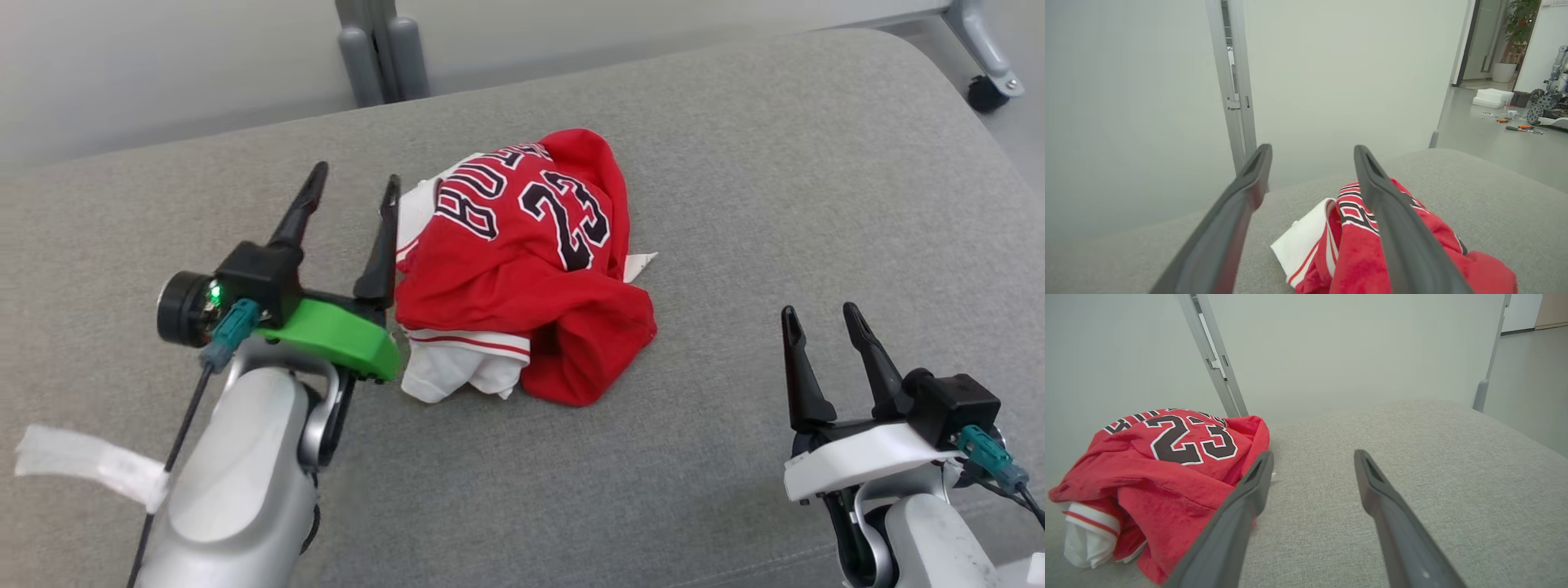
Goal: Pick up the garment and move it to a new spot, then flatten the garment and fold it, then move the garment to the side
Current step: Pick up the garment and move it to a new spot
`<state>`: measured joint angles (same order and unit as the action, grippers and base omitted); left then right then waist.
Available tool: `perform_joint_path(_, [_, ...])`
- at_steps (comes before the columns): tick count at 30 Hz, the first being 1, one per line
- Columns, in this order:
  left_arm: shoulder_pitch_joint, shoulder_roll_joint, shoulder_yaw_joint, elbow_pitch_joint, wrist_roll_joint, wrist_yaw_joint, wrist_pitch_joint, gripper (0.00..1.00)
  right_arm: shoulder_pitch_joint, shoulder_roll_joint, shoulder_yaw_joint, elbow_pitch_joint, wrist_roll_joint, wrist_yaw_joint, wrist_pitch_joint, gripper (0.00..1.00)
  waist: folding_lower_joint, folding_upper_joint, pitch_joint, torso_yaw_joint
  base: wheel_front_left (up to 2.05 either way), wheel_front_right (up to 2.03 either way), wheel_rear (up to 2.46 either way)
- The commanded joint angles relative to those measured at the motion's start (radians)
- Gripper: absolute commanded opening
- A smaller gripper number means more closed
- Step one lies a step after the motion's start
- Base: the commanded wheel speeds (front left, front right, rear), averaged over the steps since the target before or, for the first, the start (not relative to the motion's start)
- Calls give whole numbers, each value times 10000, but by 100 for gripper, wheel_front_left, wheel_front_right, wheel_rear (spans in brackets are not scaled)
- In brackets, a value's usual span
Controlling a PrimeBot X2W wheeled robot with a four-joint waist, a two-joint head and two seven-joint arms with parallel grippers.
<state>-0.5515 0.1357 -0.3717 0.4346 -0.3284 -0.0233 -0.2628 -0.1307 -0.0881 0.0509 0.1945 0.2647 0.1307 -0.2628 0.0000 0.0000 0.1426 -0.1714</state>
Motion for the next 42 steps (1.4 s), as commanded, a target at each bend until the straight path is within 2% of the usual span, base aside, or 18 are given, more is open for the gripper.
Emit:
perform_joint_path(1, [492,203,233,-369,130,118,-15,100,164,-34,-54,-60,-64,1,-30,100,0,0,-450,564,0,0,0])
perform_joint_path(7, [1884,666,1269,-1700,375,359,-17,100,409,-53,-103,-209,-143,1,-30,100,0,0,-744,1166,0,0,0])
perform_joint_path(14, [3364,767,2194,-2558,483,380,-19,100,593,-146,-119,-348,-210,1,-30,100,0,0,-969,1674,0,0,0])
perform_joint_path(19, [4600,447,2861,-3010,582,363,-19,100,734,-221,-115,-424,-201,1,-30,100,0,0,-1105,1902,0,0,0])
perform_joint_path(25, [5423,99,3295,-3254,752,17,-20,100,881,-301,-154,-448,-99,1,-30,100,0,0,-1080,2090,0,0,0])
perform_joint_path(30, [5655,-162,3461,-3198,1011,-285,-20,100,953,-326,-144,-396,-59,1,-31,100,0,0,-1041,2160,0,0,0])
perform_joint_path(42, [5510,-550,3865,-2978,1407,-668,-20,100,875,-333,-89,-281,-18,1,-31,100,0,0,-974,2064,0,0,0])
